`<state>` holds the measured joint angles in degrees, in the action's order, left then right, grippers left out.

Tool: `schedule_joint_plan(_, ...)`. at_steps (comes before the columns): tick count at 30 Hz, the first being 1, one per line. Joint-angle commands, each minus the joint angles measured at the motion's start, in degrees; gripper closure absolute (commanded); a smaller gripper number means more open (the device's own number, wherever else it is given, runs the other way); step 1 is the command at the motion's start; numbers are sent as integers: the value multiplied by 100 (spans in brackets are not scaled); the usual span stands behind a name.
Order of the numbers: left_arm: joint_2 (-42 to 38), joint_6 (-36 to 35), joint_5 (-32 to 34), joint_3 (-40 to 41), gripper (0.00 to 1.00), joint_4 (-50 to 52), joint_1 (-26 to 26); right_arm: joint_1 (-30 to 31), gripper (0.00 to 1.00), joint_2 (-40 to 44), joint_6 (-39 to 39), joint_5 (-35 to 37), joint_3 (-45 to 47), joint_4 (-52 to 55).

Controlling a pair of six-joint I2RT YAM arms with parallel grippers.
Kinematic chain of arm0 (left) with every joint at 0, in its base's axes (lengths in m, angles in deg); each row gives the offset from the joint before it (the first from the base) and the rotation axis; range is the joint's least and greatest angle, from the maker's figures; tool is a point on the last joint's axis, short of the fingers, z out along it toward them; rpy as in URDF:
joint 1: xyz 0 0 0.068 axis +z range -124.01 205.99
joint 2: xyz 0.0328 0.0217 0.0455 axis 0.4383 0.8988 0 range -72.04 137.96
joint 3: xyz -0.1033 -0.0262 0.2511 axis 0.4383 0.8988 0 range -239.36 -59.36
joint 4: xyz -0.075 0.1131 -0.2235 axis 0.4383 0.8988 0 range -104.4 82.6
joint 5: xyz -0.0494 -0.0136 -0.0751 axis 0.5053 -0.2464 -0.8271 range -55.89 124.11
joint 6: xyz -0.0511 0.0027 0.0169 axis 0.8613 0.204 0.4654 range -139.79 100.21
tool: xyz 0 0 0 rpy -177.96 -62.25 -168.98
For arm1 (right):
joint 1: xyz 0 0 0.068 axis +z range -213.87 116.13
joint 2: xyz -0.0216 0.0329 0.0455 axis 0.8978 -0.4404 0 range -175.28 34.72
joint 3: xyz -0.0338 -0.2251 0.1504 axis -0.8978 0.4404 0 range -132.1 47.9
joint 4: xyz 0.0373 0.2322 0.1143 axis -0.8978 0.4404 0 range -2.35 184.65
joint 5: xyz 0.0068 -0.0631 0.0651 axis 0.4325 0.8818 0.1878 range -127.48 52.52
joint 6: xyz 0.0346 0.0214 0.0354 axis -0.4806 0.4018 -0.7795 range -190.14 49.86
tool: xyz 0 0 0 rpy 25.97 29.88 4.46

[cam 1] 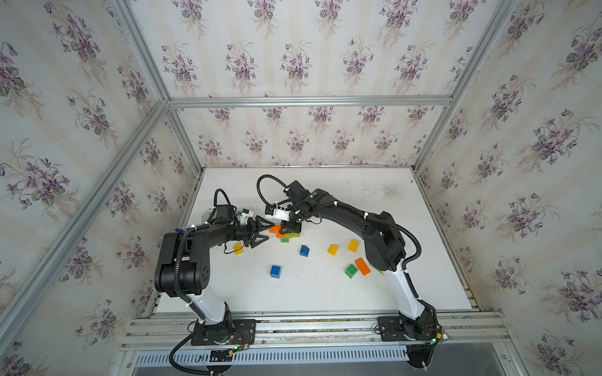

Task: Assemble a fork with lego
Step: Assemble the lego brick with the lego brick.

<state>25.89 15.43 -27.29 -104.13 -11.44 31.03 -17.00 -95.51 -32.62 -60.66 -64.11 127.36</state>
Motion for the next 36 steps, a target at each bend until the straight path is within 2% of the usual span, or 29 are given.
schedule_joint_plan(1, 16, 57, -47, -7, 21, -259, -7, 6, 77, -84, -11, -200, -98, -7)
schedule_joint_plan(15, 139, 143, -75, 92, 22, -495, -3, 6, 77, -248, -227, -152, -120, 2)
schedule_joint_plan(27, 244, 81, -92, 117, 28, -471, -52, -11, 78, -248, -168, -87, -47, 44)
schedule_joint_plan(36, 319, 61, -60, 120, 32, -469, -91, -9, 78, -215, -327, 309, 163, 52)
